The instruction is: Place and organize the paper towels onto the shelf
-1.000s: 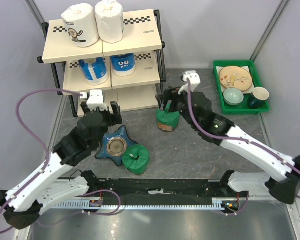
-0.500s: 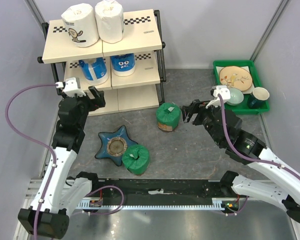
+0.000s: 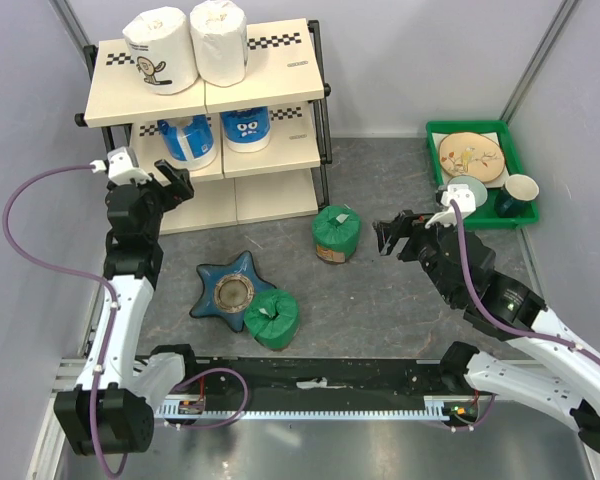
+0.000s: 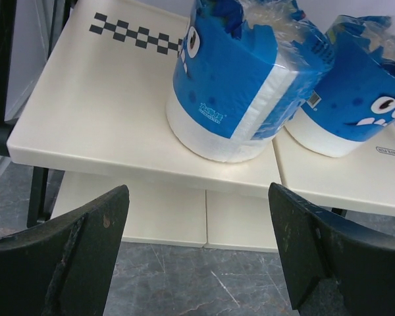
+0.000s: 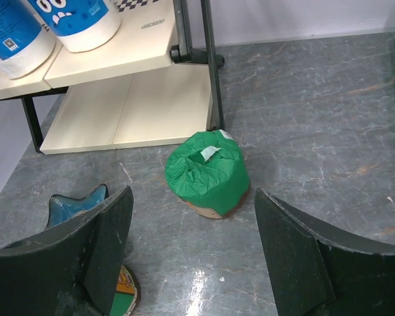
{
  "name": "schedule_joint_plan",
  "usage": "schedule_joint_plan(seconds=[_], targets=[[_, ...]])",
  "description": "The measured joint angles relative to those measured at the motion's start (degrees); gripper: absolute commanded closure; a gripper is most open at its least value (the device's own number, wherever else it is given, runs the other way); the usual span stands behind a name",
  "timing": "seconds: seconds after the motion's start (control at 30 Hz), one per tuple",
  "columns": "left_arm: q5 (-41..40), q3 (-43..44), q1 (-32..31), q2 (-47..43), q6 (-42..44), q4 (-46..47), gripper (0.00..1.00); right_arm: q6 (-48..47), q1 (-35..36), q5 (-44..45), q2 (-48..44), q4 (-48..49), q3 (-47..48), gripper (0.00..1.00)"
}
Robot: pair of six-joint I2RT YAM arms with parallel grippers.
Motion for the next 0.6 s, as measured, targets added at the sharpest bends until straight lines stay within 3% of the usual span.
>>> schedule_joint_plan(seconds=[0.6], targets=[[-7.5, -2.2, 0.5, 3.5, -3.7, 8.7, 0.05, 0.3, 0.0, 2.8, -2.2, -2.7, -0.9, 0.13]])
